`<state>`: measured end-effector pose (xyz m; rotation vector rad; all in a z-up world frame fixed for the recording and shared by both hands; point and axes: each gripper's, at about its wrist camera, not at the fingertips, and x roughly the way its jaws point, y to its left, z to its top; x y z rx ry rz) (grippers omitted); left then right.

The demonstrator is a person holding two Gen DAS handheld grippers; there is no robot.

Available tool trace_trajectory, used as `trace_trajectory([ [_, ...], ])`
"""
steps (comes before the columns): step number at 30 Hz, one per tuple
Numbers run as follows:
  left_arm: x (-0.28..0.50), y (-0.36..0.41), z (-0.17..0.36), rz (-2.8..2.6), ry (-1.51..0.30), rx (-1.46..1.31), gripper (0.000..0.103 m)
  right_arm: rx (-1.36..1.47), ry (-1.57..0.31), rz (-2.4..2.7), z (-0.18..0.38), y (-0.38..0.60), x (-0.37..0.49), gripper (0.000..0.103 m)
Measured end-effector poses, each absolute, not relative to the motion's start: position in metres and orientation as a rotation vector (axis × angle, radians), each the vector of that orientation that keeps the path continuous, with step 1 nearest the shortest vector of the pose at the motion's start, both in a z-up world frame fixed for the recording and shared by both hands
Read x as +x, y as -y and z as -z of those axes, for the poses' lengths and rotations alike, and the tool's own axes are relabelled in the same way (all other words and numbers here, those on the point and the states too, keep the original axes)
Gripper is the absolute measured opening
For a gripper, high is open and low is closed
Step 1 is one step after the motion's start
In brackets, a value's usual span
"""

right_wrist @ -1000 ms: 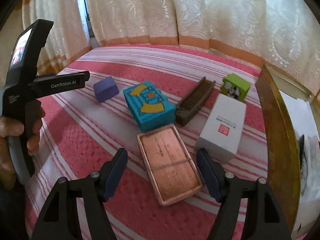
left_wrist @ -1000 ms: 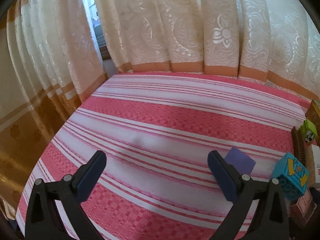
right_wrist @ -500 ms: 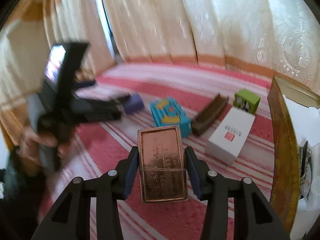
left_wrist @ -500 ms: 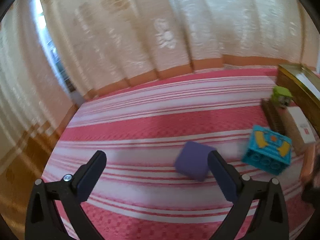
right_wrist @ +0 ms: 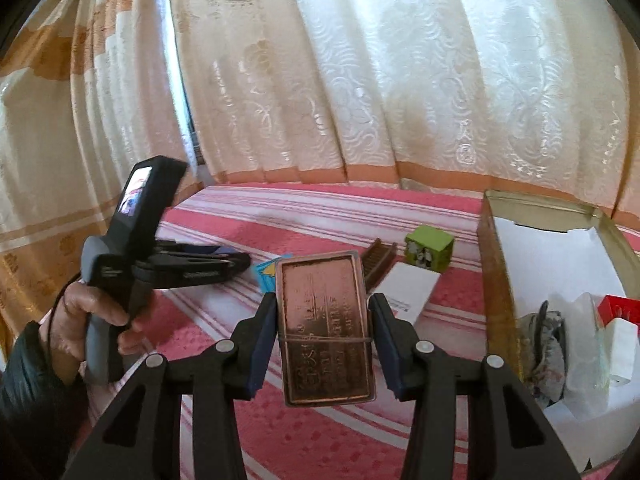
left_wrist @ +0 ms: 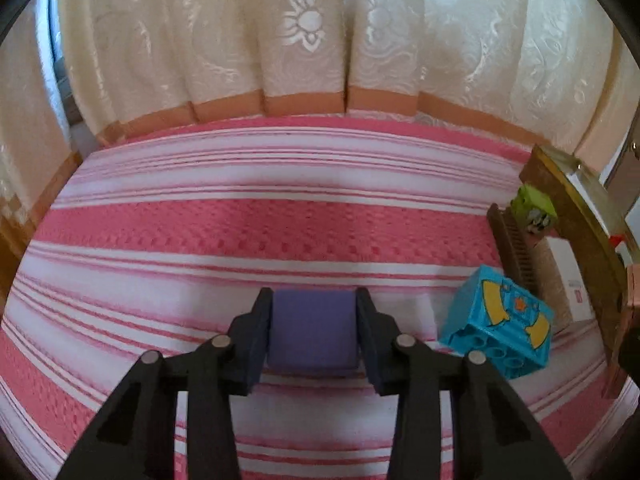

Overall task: Organize rigid objects
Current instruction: 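Carry the purple cube and copper plate over the gold box with both grippers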

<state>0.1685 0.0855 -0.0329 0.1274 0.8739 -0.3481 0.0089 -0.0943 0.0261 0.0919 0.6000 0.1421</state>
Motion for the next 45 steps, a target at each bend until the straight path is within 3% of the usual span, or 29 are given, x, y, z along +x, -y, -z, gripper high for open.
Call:
trace_trajectory([
  [12, 0.130, -0.095, 0.007, 0.267, -0.687, 0.032, 0.039, 0.038, -0.438, 0.031, -0.045, 0.114, -0.009, 0.049],
  [20, 0.089, -0.054, -0.016, 0.313, -0.560, 0.045, 0.039, -0.006, -0.364, 0.150, -0.057, 0.145, -0.032, 0.049],
  [36, 0.041, 0.067, -0.033, 0.412, -0.504, 0.165, 0.039, 0.021, -0.352, 0.217, -0.062, 0.197, -0.055, 0.049],
  [45, 0.033, 0.091, -0.029, 0.430, -0.515, 0.168, 0.039, 0.015, -0.351, 0.238, -0.062, 0.213, -0.068, 0.049],
])
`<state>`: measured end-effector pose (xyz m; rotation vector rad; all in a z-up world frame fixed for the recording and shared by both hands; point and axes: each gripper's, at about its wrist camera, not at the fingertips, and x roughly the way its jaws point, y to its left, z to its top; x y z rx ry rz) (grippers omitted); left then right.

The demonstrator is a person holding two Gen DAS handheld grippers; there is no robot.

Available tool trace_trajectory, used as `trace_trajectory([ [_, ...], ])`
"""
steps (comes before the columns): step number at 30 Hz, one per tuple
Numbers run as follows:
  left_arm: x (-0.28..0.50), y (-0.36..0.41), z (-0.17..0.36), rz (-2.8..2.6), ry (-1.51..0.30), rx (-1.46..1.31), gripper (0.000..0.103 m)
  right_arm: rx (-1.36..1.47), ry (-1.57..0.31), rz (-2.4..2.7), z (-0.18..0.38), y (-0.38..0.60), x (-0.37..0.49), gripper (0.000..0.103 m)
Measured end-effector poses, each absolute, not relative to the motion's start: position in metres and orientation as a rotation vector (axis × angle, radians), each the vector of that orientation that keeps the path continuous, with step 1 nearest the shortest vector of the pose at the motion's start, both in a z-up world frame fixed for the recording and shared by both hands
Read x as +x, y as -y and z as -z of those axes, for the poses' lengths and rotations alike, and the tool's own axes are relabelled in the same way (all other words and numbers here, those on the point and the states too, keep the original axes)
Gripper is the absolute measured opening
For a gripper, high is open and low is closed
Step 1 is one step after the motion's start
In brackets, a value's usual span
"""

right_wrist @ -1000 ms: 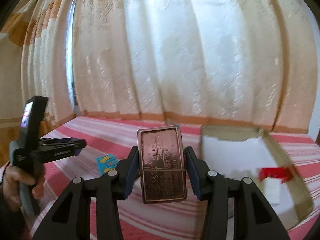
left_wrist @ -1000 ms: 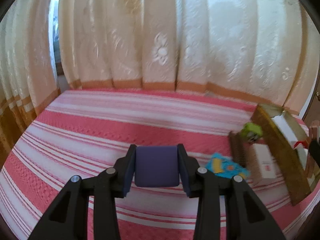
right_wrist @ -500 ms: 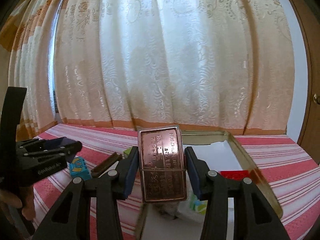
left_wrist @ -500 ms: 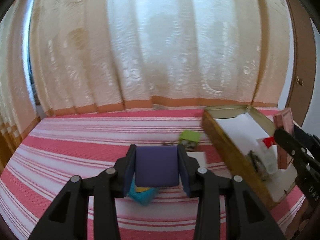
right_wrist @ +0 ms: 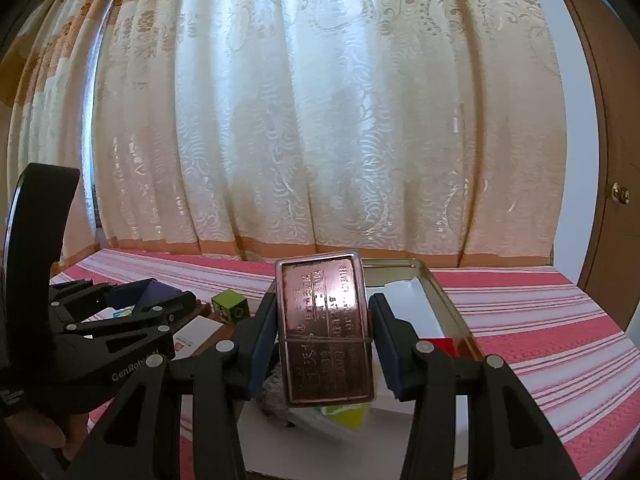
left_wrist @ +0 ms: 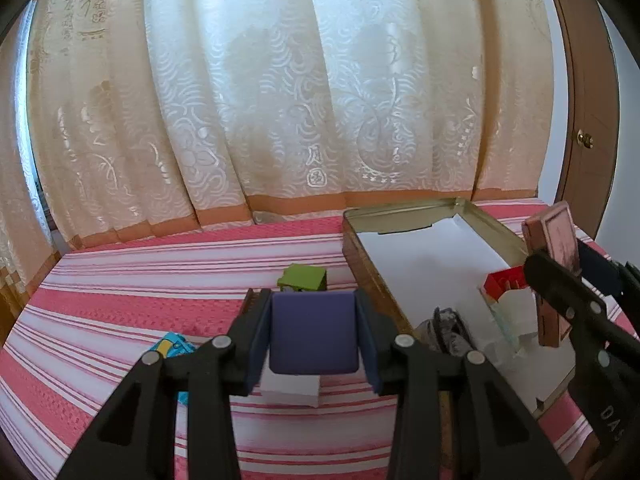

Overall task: Organize rigid objects
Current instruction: 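Carry the purple cube and copper plate over the gold box with both grippers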

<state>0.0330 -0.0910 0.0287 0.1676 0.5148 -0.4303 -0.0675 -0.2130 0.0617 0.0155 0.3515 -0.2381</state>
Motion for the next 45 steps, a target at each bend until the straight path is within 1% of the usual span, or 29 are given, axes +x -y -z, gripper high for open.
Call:
trace_trajectory([
  [6, 0.029, 0.109, -0.031, 0.431, -0.504, 0.174, 0.039, 0.009, -0.346, 0.261, -0.063, 0.224, -0.075, 0.049],
  [24, 0.016, 0.188, -0.041, 0.498, -0.495, 0.171, 0.039, 0.055, -0.330, 0.391, -0.065, 0.297, -0.099, 0.049],
  [28, 0.012, 0.190, -0.036, 0.505, -0.462, 0.187, 0.039, 0.077, -0.326, 0.415, -0.065, 0.310, -0.097, 0.049],
  [37, 0.017, 0.189, -0.031, 0.502, -0.495, 0.165, 0.039, 0.117, -0.336, 0.434, -0.061, 0.325, -0.087, 0.049],
  [45, 0.017, 0.196, -0.028, 0.499, -0.492, 0.188, 0.039, 0.066, -0.331, 0.432, -0.061, 0.316, -0.079, 0.049],
])
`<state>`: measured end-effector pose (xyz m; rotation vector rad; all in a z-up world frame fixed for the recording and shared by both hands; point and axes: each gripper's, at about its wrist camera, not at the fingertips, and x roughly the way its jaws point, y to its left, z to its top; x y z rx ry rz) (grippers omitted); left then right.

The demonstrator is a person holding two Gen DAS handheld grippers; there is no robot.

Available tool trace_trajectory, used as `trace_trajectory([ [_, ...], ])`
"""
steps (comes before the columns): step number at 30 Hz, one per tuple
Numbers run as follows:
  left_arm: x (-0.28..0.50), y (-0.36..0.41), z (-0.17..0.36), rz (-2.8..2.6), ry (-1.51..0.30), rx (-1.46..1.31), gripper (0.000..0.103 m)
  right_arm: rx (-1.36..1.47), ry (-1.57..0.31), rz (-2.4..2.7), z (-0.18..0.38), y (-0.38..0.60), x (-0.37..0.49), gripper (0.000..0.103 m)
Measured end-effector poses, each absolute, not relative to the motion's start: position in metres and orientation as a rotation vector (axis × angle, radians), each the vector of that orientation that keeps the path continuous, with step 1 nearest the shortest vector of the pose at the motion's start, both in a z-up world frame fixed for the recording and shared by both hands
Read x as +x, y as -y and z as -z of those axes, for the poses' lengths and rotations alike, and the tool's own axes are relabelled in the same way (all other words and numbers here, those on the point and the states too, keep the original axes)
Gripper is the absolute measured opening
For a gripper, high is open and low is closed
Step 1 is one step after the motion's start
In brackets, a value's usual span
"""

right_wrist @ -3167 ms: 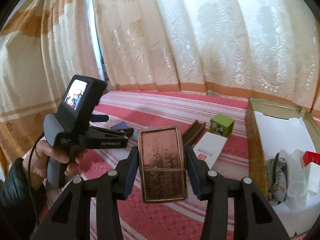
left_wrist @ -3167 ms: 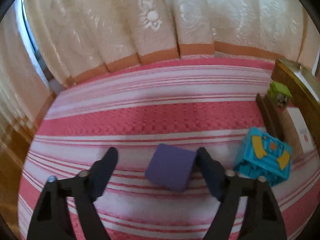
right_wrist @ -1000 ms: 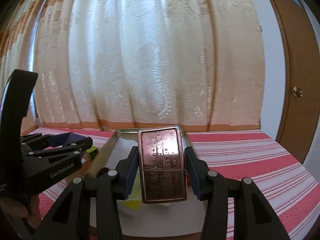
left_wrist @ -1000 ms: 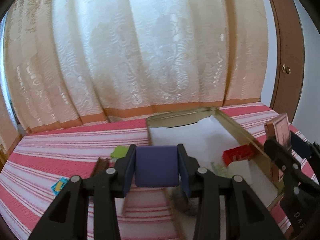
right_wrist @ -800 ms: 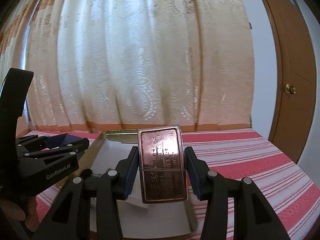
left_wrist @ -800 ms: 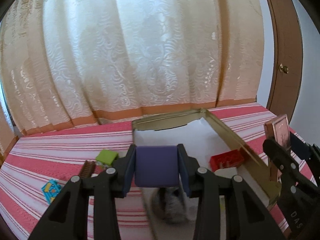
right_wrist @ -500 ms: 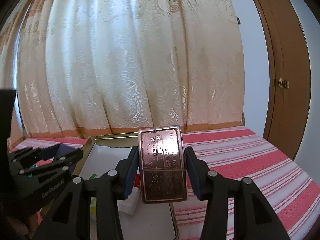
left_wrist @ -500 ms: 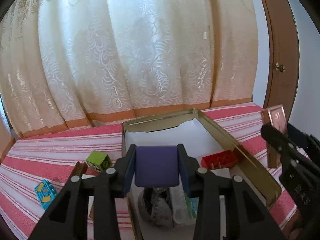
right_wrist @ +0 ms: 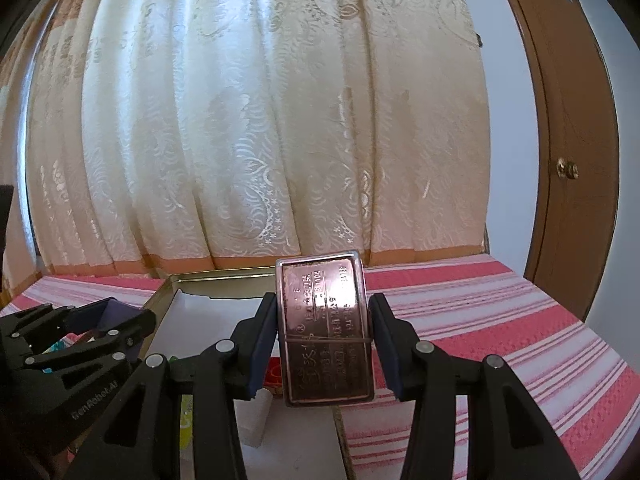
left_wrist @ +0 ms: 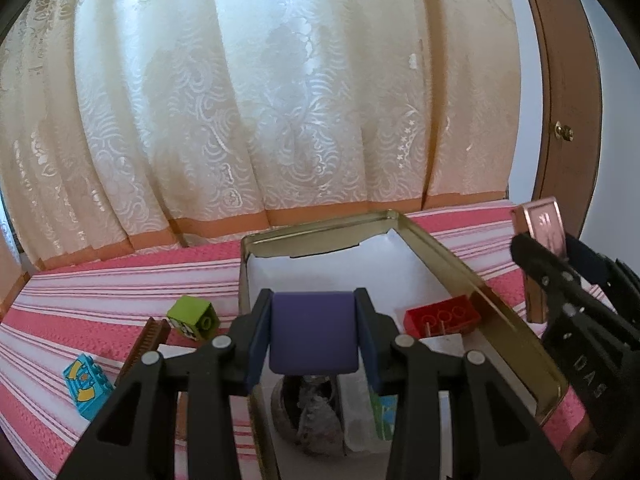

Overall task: Organize rigid objects
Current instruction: 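Carry the purple cube and copper plate over the gold box with both grippers, then lower both items into the gold box and open both grippers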

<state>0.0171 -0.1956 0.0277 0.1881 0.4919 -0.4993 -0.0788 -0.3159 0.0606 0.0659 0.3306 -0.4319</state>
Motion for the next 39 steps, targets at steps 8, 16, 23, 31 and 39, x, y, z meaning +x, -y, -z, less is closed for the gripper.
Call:
trace_trajectory([
  [8, 0.018, 0.197, -0.024, 0.516, -0.513, 0.180, 0.039, 0.033, -0.337, 0.414, -0.058, 0.309, -0.072, 0.049],
  [16, 0.018, 0.198, -0.021, 0.546, -0.542, 0.159, 0.039, 0.014, -0.343, 0.415, -0.056, 0.306, -0.072, 0.049],
  [23, 0.019, 0.194, -0.020, 0.538, -0.549, 0.148, 0.039, 0.029, -0.344, 0.423, -0.058, 0.307, -0.076, 0.049],
  [31, 0.011, 0.197, -0.017, 0.535, -0.526, 0.180, 0.039, 0.023, -0.349, 0.411, -0.058, 0.301, -0.081, 0.049],
  [39, 0.009, 0.194, -0.016, 0.532, -0.517, 0.173, 0.039, 0.025, -0.351, 0.417, -0.057, 0.299, -0.083, 0.049],
])
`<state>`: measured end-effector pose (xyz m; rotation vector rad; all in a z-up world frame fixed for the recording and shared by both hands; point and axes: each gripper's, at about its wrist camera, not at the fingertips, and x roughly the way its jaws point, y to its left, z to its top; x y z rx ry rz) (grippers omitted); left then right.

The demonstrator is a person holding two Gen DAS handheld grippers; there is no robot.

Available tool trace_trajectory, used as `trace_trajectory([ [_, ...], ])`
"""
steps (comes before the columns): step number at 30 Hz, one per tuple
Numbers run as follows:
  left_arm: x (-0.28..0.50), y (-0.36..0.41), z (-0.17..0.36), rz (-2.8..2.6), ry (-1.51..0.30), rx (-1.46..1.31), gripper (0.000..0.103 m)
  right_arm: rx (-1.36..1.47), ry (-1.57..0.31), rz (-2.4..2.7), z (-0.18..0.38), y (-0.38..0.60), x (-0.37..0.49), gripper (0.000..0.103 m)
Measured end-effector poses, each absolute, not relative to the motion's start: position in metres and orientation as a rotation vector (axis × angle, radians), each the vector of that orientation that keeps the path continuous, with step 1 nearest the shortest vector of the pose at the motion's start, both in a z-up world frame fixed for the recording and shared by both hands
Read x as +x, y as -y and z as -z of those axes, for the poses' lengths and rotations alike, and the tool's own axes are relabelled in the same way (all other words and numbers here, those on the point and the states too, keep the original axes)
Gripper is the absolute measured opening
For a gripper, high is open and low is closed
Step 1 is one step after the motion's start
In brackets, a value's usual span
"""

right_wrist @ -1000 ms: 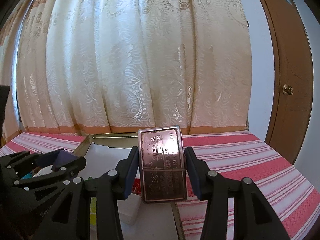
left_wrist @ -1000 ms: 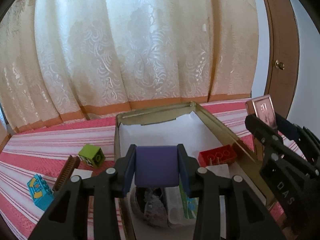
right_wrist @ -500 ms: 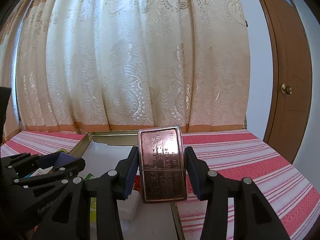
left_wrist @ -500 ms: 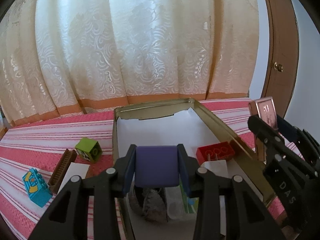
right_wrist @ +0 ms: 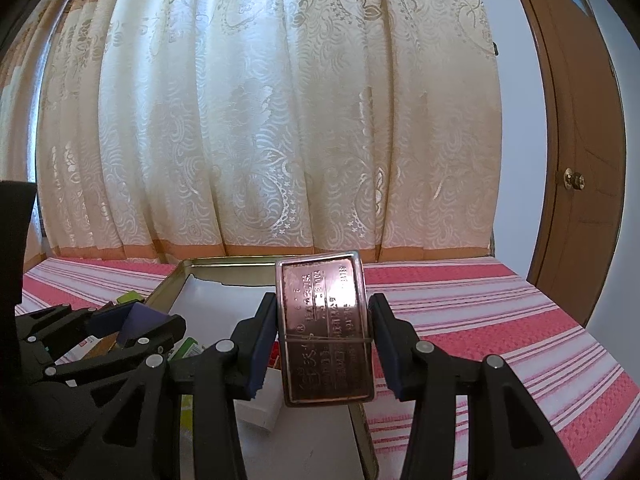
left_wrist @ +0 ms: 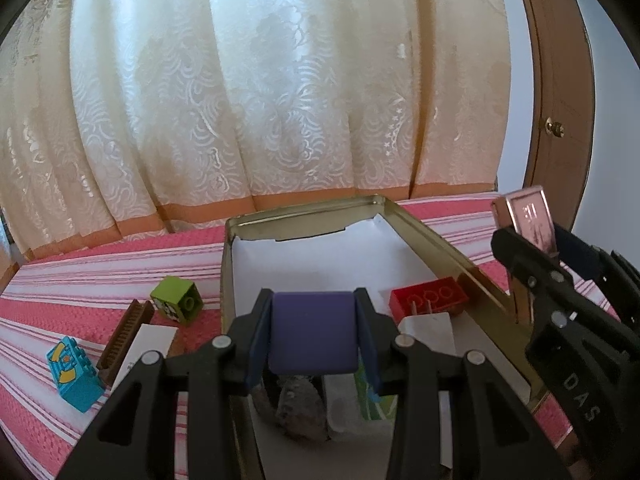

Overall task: Organize rigid objects
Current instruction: 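Lower both items into the gold box and open both grippers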

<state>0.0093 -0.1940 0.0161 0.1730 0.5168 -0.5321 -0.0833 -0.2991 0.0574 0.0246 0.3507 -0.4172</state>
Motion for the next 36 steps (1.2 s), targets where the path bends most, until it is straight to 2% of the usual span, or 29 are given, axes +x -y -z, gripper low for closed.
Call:
trace_trajectory([
  [36, 0.004, 0.195, -0.014, 0.557, -0.500, 0.190, 0.039, 0.022, -0.368, 0.412, -0.057, 0.290, -0.082, 0.049],
])
